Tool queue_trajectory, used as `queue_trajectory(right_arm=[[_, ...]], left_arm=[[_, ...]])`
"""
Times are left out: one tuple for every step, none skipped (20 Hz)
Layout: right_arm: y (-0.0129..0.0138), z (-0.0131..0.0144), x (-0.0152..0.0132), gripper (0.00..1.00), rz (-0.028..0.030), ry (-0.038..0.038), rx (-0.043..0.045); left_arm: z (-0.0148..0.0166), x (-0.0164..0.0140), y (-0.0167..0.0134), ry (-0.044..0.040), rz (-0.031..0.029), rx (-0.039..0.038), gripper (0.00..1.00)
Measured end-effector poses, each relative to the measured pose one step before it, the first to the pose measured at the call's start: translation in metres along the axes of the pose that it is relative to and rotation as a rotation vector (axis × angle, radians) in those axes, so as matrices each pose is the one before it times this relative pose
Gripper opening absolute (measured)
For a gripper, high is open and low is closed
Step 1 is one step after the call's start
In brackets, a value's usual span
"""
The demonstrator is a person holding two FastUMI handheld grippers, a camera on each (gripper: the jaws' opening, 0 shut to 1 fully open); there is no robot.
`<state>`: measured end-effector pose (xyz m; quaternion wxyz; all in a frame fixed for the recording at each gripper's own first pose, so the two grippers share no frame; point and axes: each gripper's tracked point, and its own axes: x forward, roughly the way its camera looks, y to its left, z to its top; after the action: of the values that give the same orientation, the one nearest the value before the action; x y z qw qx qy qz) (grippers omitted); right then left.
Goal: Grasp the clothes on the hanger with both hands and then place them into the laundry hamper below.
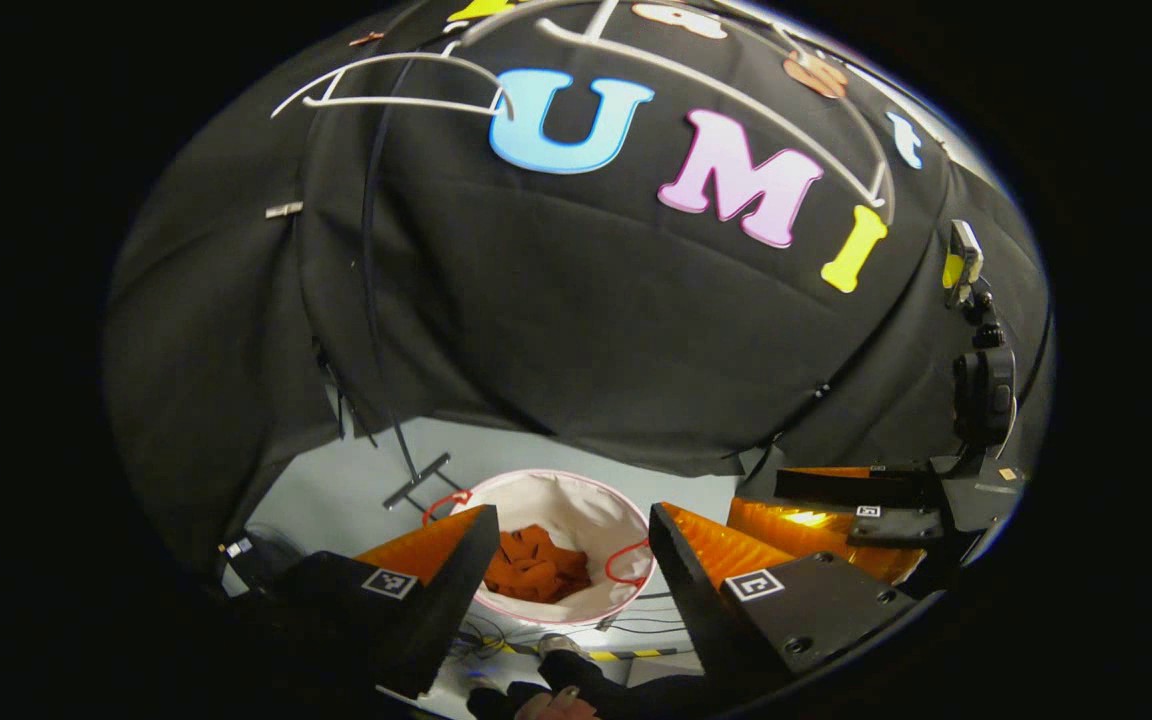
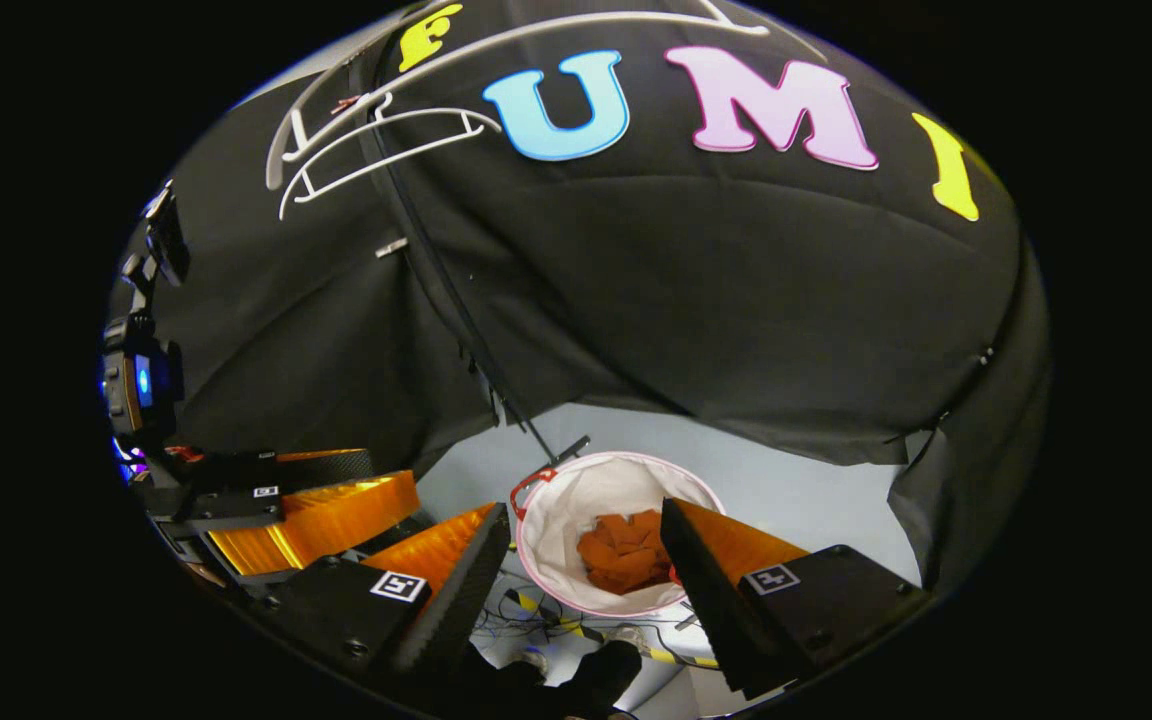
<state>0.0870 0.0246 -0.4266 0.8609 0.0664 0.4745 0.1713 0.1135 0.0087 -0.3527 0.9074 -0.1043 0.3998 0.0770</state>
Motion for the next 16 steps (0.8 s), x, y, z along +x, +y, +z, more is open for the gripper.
queue_trajectory(right_arm=[[0.00827, 0.00859, -0.01217, 0.99, -0.01419, -0.03901, 0.00929], [0.00949, 0.00818, -0.01305, 0.99, -0.01218, -0.04189, 0.00777], [0.01027, 0.01121, -0.01319, 0.99, -0.00955, -0.04406, 0.0017], [0.01083, 0.01101, -0.0147, 0.99, -0.00783, -0.04661, -0.00255], [0.01098, 0.01192, -0.01374, 0.99, -0.00457, -0.04713, -0.0066], [0.0096, 0.00894, -0.01288, 0.99, -0.00491, -0.04035, -0.00662], [0.00882, 0.00721, -0.01263, 0.99, -0.00718, -0.0356, -0.00566], [0.00681, 0.00645, -0.0141, 0.99, -0.00469, -0.03526, -0.00601], [0.00507, 0.00773, -0.01339, 0.99, -0.01326, -0.03604, -0.00259], [0.00565, 0.01031, -0.01366, 0.99, -0.01303, -0.04036, 0.00337], [0.00723, 0.01095, -0.01246, 0.99, -0.00737, -0.04517, 0.00642], [0.00593, 0.01014, -0.01303, 0.99, -0.00802, -0.0391, 0.00592], [0.00474, 0.00853, -0.01161, 0.98, -0.00946, -0.03645, -0.00106], [0.00296, 0.00826, -0.01329, 0.98, -0.00823, -0.03348, -0.00807], [0.00314, 0.01012, -0.00955, 0.98, -0.00732, -0.02772, -0.0079], [0.0041, 0.00852, -0.00947, 0.98, -0.00129, -0.02285, -0.00384]], left_arm=[[0.00489, -0.00964, 0.00167, -0.02379, -0.01836, 0.01552, 0.96], [0.01012, -0.01354, 0.00096, -0.02881, -0.02292, 0.01349, 0.96], [0.00856, -0.01484, -0.00103, -0.03282, -0.02196, 0.01266, 0.96], [0.01289, -0.01449, 0.00084, -0.03679, -0.01883, 0.01431, 0.96], [0.01178, -0.01465, 0.00158, -0.04048, -0.01535, 0.01655, 0.95], [0.01318, -0.01376, 0.00136, -0.0388, -0.01013, 0.01796, 0.95], [0.01015, -0.01341, 0.00115, -0.03315, -0.00936, 0.01547, 0.96], [0.01016, -0.01099, 0.00006, -0.03061, -0.01238, 0.01351, 0.95], [0.00622, -0.01217, -0.00357, -0.02675, -0.01628, 0.01226, 0.95], [0.00814, -0.01093, -0.00242, -0.02384, -0.01548, 0.01151, 0.95], [0.00781, -0.01345, -0.00332, -0.02704, -0.0161, 0.01069, 0.95], [0.0087, -0.01258, -0.0027, -0.02485, -0.01346, 0.00947, 0.95], [0.0088, -0.01397, -0.00358, -0.03083, -0.0118, 0.00733, 0.95], [0.00866, -0.012, -0.00236, -0.03205, -0.00951, 0.00793, 0.95], [0.00845, -0.01185, -0.00081, -0.02338, -0.0067, 0.00605, 0.95], [0.00625, -0.00984, -0.00178, -0.01322, -0.0066, 0.00405, 0.95]])
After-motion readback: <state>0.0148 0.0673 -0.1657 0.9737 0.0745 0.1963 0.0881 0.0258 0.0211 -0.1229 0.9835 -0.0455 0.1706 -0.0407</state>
